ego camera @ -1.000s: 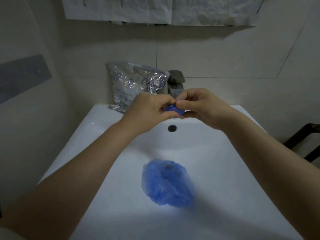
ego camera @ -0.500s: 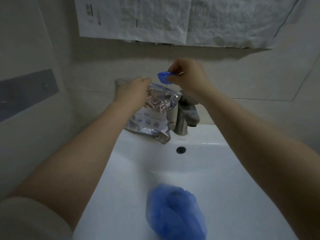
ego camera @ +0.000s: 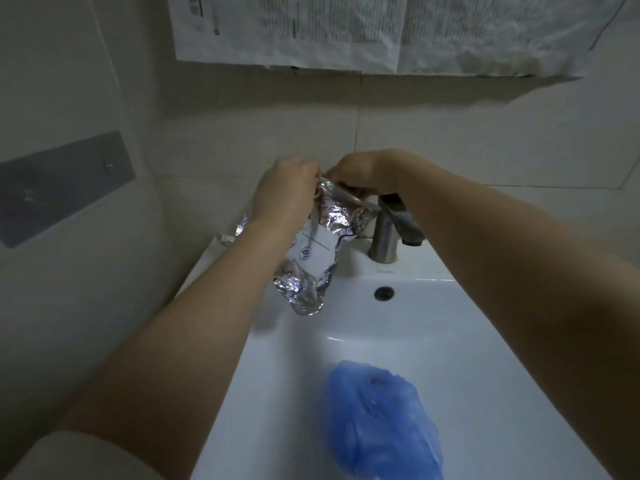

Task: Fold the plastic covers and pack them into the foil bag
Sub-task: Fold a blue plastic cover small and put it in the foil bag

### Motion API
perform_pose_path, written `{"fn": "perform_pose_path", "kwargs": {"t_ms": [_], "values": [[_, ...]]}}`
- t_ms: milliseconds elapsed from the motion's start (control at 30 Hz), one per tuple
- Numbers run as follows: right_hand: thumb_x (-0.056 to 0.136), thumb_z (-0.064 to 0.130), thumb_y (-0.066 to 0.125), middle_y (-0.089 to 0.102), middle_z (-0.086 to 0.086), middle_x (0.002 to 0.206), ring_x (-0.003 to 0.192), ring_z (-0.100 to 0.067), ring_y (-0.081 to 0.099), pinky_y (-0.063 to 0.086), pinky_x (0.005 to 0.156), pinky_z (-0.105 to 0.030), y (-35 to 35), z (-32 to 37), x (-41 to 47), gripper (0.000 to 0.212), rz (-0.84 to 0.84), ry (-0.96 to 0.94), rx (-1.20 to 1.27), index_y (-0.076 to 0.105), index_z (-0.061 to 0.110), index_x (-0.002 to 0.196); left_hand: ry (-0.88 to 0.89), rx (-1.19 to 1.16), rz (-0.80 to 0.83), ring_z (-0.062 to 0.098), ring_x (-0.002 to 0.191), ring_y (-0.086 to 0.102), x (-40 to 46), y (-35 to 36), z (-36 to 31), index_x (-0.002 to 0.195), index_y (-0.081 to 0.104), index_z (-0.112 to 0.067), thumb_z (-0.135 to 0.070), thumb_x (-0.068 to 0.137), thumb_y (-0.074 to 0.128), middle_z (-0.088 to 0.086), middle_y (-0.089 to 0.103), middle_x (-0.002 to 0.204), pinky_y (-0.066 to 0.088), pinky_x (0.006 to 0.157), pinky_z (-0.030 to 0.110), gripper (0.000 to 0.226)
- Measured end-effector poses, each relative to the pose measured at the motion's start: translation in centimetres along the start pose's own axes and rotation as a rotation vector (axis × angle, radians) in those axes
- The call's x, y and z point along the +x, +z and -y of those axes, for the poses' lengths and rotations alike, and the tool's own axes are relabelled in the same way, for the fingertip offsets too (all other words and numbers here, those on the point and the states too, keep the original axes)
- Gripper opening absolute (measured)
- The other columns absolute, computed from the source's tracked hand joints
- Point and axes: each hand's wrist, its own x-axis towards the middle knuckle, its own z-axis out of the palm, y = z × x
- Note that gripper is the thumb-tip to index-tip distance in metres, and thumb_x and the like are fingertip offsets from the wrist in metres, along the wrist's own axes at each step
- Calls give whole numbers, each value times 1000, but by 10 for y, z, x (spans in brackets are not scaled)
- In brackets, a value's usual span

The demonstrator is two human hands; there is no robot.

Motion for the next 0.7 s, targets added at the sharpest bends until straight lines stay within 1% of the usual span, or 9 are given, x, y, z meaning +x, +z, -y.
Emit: {"fn": "perform_pose_path", "kwargs": {"t_ms": [67, 100, 233, 367, 433, 500, 533, 600, 700], "values": [[100, 37, 37, 59, -1, 62, 52, -12, 55, 46, 56, -23, -6, 3, -10, 42, 57, -53, 112, 56, 9, 74, -20, 23, -36, 32, 95, 56, -1, 2, 0, 102, 65, -4, -3, 92, 44, 16, 64, 101, 39, 81, 37, 23], [98, 36, 42, 61, 1, 62, 53, -9, 57, 46, 57, -22, -9, 6, -16, 38, 72, -86, 73, 57, 10, 75, -44, 22, -55, 32, 95, 56, 0, 3, 0, 101, 65, -3, -3, 92, 44, 16, 63, 101, 38, 78, 36, 22], [86, 23, 63, 60, 4, 73, 62, -8, 53, 38, 58, -20, -16, 10, -25, 11, -44, -238, -610, 59, 13, 86, -155, -129, -157, 32, 91, 55, 3, 7, 0, 95, 62, -1, -8, 92, 49, 18, 60, 101, 38, 73, 36, 16], [84, 15, 61, 44, 3, 69, 75, -21, 46, 30, 53, -20, -10, 5, -16, 16, -257, -305, -774, 49, 13, 74, -169, -438, -245, 30, 91, 57, -5, 10, -8, 105, 55, 2, -7, 85, 60, 19, 51, 112, 45, 80, 33, 22], [88, 11, 55, 41, 4, 70, 79, -21, 44, 30, 55, -27, -11, 1, -14, 26, -377, -337, -701, 40, 17, 67, -397, -514, -267, 23, 93, 53, -10, 13, -3, 112, 51, 2, -19, 85, 65, 14, 48, 117, 43, 81, 28, 37], [91, 11, 51, 47, 0, 79, 81, -20, 45, 30, 65, -27, -14, 1, -15, 15, -505, -396, -597, 45, 15, 78, -743, -627, -255, 24, 97, 57, -15, 21, 5, 110, 55, -1, -34, 81, 64, 13, 57, 114, 44, 83, 27, 45], [93, 11, 49, 48, -1, 84, 82, -19, 46, 31, 67, -27, -16, 1, -15, 6, -563, -424, -557, 49, 14, 88, -955, -767, -206, 26, 102, 58, -18, 23, 8, 114, 56, -4, -43, 79, 63, 11, 59, 115, 46, 86, 30, 53], [94, 10, 48, 48, -2, 89, 82, -17, 45, 32, 65, -25, -17, 2, -19, 10, -611, -446, -524, 53, 10, 102, -1289, -1249, 13, 24, 103, 58, -26, 23, 2, 120, 52, -14, -54, 83, 59, 6, 58, 117, 47, 85, 34, 55], [92, 8, 50, 52, -3, 91, 81, -16, 46, 31, 67, -23, -18, 4, -26, 8, -513, -468, -577, 53, 10, 98, -1252, -1862, 161, 26, 85, 60, -38, 30, -11, 98, 56, -11, -42, 95, 47, 16, 58, 108, 50, 82, 41, 32]]}}
